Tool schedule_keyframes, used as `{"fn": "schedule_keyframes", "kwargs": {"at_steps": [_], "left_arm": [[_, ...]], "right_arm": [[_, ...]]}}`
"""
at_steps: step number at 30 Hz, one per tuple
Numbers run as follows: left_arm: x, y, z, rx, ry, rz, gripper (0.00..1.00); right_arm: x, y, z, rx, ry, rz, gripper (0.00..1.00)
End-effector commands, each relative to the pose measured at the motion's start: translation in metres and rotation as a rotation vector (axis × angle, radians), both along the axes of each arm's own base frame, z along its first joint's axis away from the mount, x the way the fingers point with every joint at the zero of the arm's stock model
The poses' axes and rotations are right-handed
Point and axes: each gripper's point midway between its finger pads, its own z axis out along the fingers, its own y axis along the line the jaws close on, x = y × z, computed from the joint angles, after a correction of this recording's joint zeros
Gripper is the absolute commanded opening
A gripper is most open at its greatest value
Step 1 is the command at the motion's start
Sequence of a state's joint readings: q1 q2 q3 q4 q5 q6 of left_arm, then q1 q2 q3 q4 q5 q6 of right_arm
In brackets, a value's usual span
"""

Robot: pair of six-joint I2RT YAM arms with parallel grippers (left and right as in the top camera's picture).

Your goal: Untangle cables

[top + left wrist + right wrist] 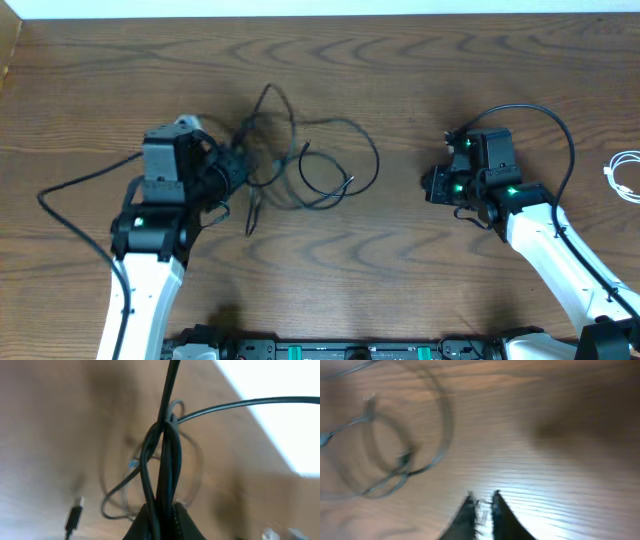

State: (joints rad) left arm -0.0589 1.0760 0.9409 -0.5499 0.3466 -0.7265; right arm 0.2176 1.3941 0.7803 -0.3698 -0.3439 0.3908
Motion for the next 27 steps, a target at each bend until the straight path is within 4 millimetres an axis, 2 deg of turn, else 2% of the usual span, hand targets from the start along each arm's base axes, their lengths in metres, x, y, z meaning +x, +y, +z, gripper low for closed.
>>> {"fn": "schedule_keyframes", "kwargs": {"at_steps": [1,4,7,9,17,22,27], "left_arm": [[-0.01,-0.035,0.029,-0.108,-0.098,-0.211,0.08],[-0.014,-0.042,0.033,-0.133,-0.112,-0.262,0.08],[-0.021,-0.055,0.038,-0.15,-0.146,-0.37,0.08],[-0.027,-0.063,0.043,-0.154,-0.181,-0.452,0.08],[-0.035,-0.077,0.056,-0.188,-0.25,-0.571,0.08],[-0.042,-0.093,0.068,-0.227,-0.303,-0.653,0.08],[-0.048,-0.106,0.071,-0.227,-0.319,-0.708,0.08]], "right_arm": [[-0.014,0.046,0.029,0.221,-0.042,0.222,0.21],[-0.023,0.075,0.058,0.384,-0.099,0.37,0.4],[-0.034,0.093,0.078,0.485,-0.14,0.481,0.51],[-0.038,0.1,0.083,0.503,-0.154,0.518,0.57],[-0.053,0.136,0.099,0.533,-0.221,0.627,0.61],[-0.038,0.146,0.094,0.485,-0.199,0.481,0.62],[-0.036,0.157,0.111,0.534,-0.239,0.476,0.64]]}}
